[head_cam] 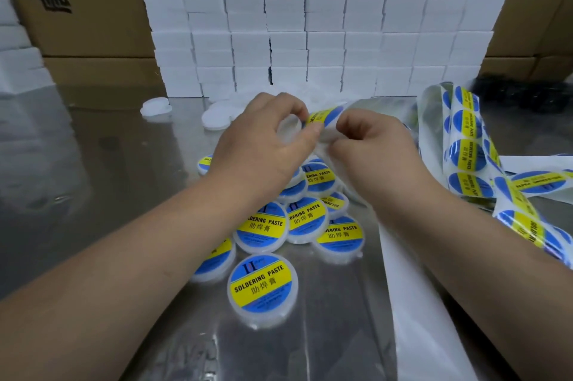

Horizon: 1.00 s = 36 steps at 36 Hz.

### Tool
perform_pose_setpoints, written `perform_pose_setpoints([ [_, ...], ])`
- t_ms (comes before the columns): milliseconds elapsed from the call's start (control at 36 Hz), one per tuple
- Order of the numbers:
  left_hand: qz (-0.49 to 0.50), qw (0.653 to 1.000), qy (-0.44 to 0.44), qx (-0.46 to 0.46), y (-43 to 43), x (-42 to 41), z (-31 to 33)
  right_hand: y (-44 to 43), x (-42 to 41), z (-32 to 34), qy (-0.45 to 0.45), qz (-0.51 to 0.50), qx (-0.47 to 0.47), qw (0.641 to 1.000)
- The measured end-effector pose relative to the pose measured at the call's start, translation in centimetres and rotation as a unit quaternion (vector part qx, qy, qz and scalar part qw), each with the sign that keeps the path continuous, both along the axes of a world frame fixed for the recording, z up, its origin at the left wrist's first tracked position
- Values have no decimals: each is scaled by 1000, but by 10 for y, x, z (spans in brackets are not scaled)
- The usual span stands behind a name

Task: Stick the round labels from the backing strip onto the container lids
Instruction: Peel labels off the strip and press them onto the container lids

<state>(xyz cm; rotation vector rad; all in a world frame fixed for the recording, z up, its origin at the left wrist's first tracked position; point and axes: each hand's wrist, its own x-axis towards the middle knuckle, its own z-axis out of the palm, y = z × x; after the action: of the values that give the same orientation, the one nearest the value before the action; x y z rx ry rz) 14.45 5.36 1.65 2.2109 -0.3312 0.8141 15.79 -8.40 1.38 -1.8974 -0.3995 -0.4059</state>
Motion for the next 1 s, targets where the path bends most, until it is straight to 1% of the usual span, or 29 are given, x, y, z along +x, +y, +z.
perform_pose_setpoints([
  [167, 38, 996, -18, 73, -1, 1, -1, 2, -1, 0, 22, 13, 13, 1000],
  [278, 60, 988, -57, 131, 2, 2, -1, 3, -2, 0, 33, 25, 12, 999],
  [361, 64, 982, -73, 162, 5, 3, 0, 3, -2, 0, 39, 29, 3, 999],
  [417, 60, 982, -68, 167, 6, 3, 0, 3, -2, 0, 32, 26, -4, 999],
  [444, 53, 985, -59, 155, 6, 3, 0, 3, -2, 0, 27, 23, -8, 999],
  [472, 40, 991, -46, 122, 6, 3, 0, 3, -2, 0, 23, 20, -13, 999],
  [528, 8, 1000, -16, 22, 6, 1, 1, 3, -2, 1, 21, 19, -13, 1000],
  [556, 5, 1000, -15, -21, 6, 1, 1, 3, -3, 1, 22, 19, -13, 999],
  [639, 25, 994, -4, -109, 8, 3, 1, 3, -1, 0, 21, 4, -19, 1000],
  [750, 61, 975, 5, -212, 16, 12, 5, 3, 1, 0, 29, -3, -9, 1000],
  [833, 90, 965, 6, -247, 20, 16, 5, 0, 2, -1, 16, -6, -1, 1000],
  [917, 102, 957, 19, -272, 22, 18, 5, -2, 3, -2, -30, -42, -17, 999],
  [1000, 97, 960, 17, -262, 21, 16, 6, -3, 4, -3, -71, -92, -21, 993],
])
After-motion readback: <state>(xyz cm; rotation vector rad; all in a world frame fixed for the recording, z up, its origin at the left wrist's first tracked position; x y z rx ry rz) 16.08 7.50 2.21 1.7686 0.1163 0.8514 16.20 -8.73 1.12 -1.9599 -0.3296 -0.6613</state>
